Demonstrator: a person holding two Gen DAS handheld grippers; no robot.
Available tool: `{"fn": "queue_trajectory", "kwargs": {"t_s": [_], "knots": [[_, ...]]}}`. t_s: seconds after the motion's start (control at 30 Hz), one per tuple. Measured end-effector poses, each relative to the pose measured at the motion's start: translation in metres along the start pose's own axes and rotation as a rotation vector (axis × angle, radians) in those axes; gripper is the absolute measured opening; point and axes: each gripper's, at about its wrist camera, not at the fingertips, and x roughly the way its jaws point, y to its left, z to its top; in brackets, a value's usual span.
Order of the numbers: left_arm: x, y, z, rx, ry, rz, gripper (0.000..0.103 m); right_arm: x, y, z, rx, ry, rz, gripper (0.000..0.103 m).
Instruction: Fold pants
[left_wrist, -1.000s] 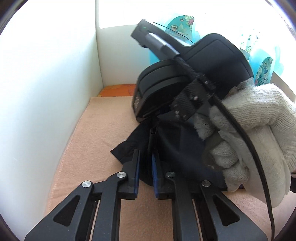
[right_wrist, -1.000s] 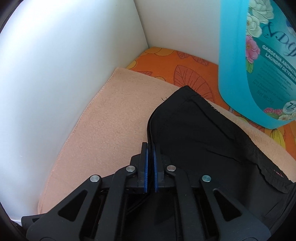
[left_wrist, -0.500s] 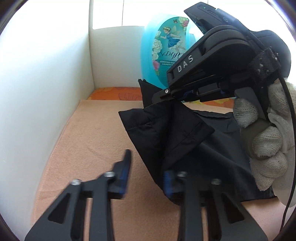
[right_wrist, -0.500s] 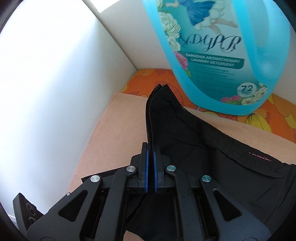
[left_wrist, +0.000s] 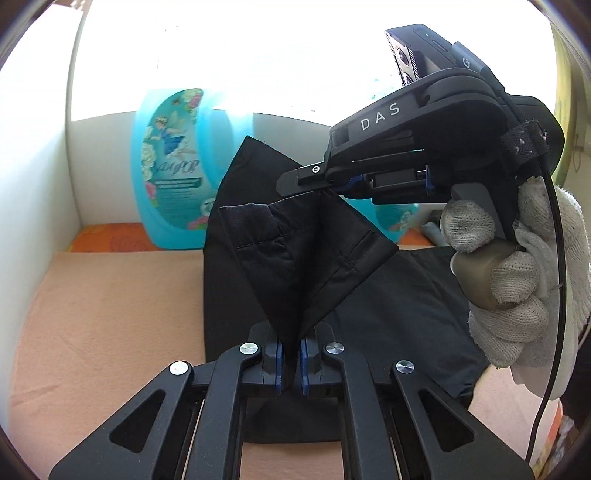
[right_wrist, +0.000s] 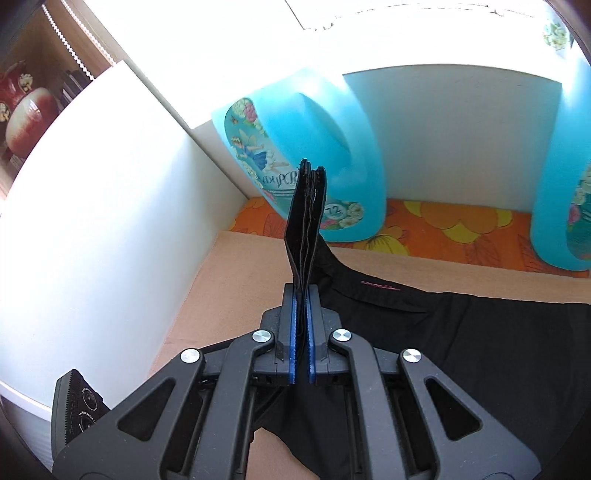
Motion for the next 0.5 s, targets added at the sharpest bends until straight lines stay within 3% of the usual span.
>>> {"fn": "queue_trajectory", "kwargs": {"t_s": [0.27, 0.5], "knots": [[0.030, -0.101, 0.009, 0.101, 0.039, -0.155, 0.005, -0.075, -0.082, -0.021, 0.046, -0.058, -0.140, 0.005], [0.074, -0.183, 0.005, 0.198, 0.107, -0.275, 0.005, -0.126, -0.171, -0.052, 0.126, -0.062, -0.203, 0.005]]}}
